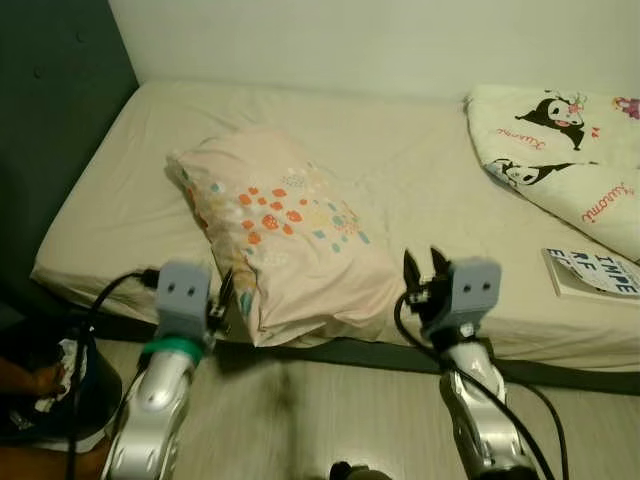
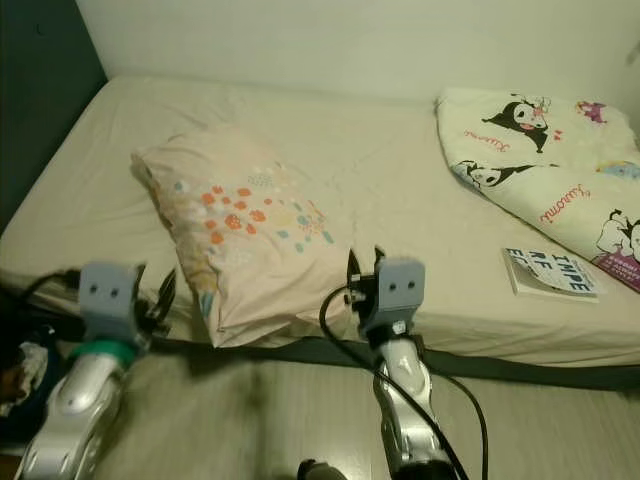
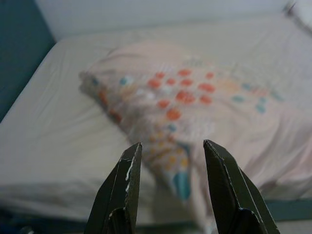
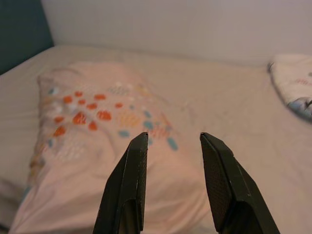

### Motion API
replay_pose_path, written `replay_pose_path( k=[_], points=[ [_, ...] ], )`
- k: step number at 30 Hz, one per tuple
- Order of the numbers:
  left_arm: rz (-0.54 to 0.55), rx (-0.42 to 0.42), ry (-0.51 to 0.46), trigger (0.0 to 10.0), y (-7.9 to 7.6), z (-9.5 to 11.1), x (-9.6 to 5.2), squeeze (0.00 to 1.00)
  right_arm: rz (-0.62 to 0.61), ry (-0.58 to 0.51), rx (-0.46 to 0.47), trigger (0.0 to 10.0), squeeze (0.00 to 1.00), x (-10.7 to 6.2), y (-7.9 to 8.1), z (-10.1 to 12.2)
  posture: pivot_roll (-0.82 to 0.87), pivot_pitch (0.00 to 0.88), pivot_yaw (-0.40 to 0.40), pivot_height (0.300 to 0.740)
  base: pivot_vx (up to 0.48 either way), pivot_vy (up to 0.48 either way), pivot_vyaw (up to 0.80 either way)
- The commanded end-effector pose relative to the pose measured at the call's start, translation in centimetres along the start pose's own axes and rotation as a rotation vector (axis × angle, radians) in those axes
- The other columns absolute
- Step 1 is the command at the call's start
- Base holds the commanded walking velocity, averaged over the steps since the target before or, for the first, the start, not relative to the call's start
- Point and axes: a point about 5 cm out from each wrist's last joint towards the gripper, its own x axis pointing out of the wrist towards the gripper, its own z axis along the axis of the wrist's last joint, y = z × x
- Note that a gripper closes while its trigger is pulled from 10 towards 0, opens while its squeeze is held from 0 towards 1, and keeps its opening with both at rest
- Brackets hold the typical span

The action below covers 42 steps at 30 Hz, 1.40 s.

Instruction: Clean up the room

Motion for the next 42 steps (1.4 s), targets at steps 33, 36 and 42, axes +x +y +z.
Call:
replay_pose_path(
  k=[33,36,42],
  points=[
    [0.113,0.066,0.051,10.0,-0.2,-1.9,1.1,0.00,0.041,0.094,-0.014,10.0,0.00,0.4,0.2,-1.1,-0.04,0.026,-0.006,0.740,0.000,0.000,0.00],
    [0.111,0.065,0.050,10.0,-0.2,-1.8,1.2,0.00,0.041,0.094,-0.015,10.0,0.00,0.4,0.2,-1.0,-0.04,0.026,-0.006,0.740,0.000,0.000,0.00],
    [0.103,0.070,0.057,10.0,-0.3,-2.1,1.3,0.00,0.041,0.106,-0.020,10.0,0.00,0.2,0.1,-1.3,-0.05,0.043,-0.006,0.740,0.000,0.000,0.00]
  ],
)
